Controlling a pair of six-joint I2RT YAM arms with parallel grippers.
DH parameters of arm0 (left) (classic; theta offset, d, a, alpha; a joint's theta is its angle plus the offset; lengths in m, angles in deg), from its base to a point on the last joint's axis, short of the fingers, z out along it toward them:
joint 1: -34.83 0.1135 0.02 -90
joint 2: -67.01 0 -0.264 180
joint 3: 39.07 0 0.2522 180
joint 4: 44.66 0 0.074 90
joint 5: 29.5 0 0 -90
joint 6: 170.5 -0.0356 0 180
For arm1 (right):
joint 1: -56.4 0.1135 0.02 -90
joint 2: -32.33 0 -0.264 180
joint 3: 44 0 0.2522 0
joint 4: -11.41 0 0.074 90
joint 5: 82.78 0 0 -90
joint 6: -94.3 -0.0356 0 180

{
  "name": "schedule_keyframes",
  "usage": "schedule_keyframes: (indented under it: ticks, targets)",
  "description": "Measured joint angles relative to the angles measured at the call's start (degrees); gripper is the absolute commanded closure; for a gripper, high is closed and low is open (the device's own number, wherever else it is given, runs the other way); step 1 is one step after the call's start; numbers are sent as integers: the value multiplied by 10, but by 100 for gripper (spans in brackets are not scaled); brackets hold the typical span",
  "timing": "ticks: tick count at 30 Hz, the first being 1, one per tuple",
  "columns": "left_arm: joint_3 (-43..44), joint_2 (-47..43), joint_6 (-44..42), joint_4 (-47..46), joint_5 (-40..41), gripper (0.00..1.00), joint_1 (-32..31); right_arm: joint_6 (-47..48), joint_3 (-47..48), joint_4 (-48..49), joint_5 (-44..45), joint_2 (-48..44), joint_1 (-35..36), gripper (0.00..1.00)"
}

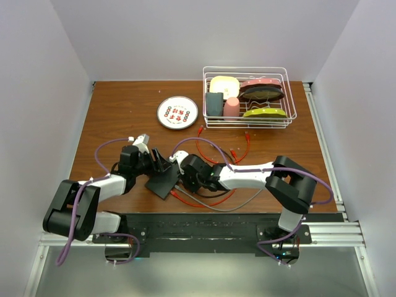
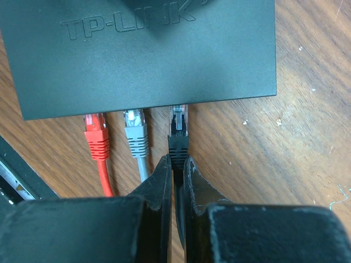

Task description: Insert the plug into the switch port

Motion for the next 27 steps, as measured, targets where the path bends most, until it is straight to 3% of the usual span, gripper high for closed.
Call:
schedule_keyframes:
  ticks: [27]
  targets:
    - [-16, 7, 0, -37, -1, 45, 2, -26, 1, 2, 10, 1, 3, 100]
